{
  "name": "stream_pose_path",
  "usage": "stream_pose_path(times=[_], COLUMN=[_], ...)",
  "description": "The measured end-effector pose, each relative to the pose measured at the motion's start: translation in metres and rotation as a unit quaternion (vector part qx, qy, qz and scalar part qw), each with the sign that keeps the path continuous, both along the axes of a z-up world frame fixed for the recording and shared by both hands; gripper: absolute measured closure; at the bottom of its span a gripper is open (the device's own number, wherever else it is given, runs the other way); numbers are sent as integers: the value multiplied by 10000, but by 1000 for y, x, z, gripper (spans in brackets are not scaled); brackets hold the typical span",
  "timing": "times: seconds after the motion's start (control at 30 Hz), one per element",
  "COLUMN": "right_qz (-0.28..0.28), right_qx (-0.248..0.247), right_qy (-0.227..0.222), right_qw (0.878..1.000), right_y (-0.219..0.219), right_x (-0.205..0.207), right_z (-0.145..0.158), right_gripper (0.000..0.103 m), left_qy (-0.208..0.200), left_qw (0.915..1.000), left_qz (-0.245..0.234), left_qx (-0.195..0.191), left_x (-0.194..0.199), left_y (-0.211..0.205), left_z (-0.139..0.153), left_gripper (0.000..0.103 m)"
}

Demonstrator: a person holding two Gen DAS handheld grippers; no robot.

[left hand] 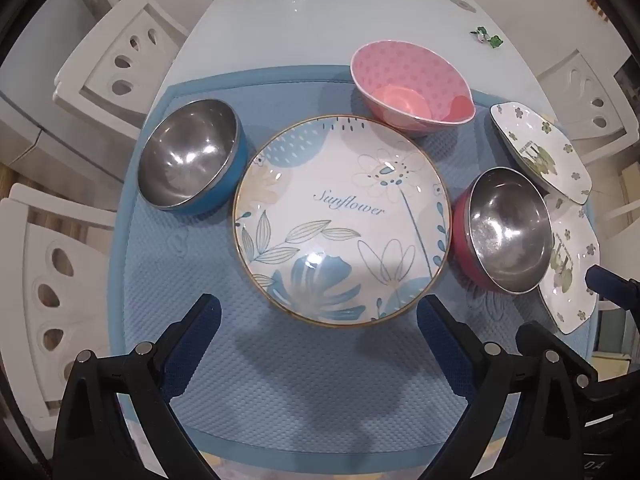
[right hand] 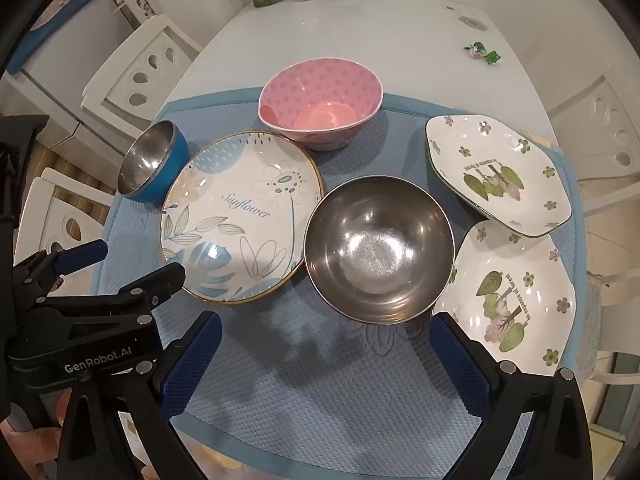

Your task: Organize plates and bowls

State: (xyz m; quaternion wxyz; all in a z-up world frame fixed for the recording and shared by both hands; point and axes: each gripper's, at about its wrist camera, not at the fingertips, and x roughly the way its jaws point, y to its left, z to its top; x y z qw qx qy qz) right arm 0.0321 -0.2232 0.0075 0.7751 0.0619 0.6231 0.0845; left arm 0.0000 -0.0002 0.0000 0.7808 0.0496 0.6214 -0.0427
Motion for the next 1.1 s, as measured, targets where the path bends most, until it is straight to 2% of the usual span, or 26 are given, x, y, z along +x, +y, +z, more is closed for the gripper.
stream_pose_path(times=[1.1], right_qz=[-25], right_qx=[-83], right_qy=[17], right_qw=[10000], right_y=[-1], right_x=[1], right_z=[0], right_gripper=[0], left_qy=[-15], left_qw=[10000], left_qz=[12], left_qx=[40], left_x=[0], left_y=[2], left_z=[2], left_gripper=[4])
